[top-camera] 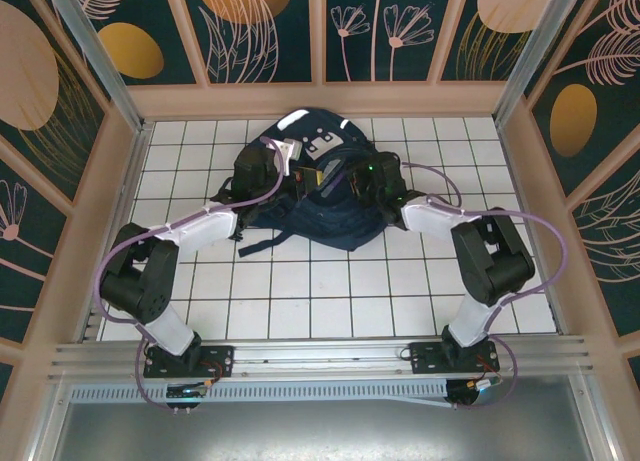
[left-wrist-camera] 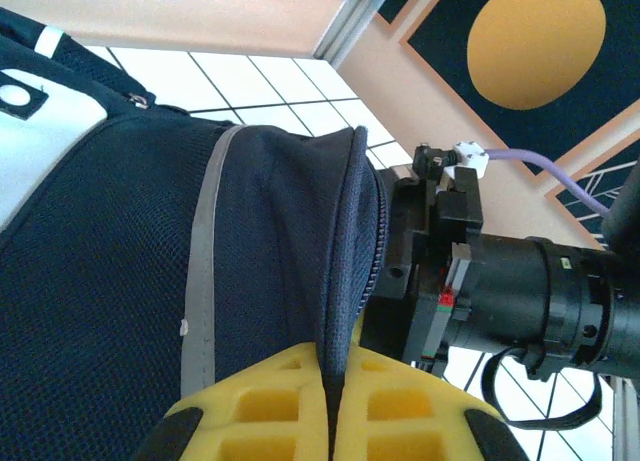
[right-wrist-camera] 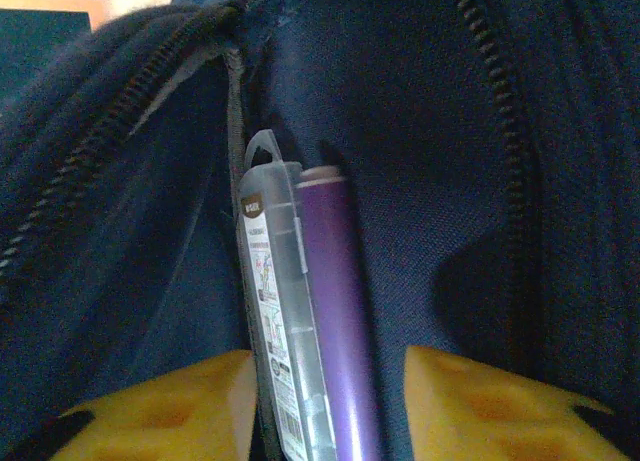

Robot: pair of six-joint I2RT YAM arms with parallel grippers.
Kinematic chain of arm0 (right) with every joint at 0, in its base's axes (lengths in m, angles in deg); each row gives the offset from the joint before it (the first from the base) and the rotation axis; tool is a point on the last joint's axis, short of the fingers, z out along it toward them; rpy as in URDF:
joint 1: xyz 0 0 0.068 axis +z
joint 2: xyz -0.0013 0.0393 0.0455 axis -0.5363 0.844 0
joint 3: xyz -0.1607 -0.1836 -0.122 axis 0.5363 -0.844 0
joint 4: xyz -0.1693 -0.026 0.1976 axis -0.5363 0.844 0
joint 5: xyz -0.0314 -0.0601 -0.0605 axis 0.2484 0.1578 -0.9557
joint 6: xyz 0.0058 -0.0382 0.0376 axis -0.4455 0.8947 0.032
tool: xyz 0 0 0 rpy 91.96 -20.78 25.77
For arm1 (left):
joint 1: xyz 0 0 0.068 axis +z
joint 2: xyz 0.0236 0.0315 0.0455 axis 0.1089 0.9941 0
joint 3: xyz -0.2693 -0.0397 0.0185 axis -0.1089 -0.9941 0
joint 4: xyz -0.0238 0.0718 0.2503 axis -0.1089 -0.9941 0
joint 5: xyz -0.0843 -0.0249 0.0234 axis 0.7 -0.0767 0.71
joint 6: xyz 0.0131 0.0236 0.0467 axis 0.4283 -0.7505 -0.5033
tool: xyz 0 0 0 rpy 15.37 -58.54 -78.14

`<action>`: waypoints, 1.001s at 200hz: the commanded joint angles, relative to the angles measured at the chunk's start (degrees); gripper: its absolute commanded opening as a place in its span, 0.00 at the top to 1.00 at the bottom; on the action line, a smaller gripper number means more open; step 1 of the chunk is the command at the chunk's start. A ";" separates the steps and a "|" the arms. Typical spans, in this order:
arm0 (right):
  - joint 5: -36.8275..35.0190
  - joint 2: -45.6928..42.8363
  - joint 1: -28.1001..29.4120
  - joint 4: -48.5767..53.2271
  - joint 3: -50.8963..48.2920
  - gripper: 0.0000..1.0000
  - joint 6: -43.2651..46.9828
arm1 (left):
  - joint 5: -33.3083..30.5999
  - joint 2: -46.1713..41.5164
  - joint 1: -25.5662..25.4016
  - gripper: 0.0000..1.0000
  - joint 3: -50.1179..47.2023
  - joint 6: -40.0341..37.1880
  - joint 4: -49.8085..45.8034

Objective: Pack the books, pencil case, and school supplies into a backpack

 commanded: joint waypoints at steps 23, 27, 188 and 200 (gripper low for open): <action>-1.98 -11.22 -2.62 6.11 -4.30 0.49 7.02 | 5.11 0.60 -0.18 1.00 1.80 -0.75 3.83; -2.01 -12.13 -2.88 6.50 -4.78 0.50 7.99 | 5.30 0.70 -0.18 1.00 1.97 -1.04 3.39; 5.88 -24.91 -7.97 23.84 1.19 0.09 71.98 | -5.60 10.49 5.40 0.56 20.61 -21.98 -39.06; 11.08 -22.42 -7.44 23.66 1.38 0.13 69.60 | -9.74 12.50 5.36 0.53 21.25 -19.34 -38.34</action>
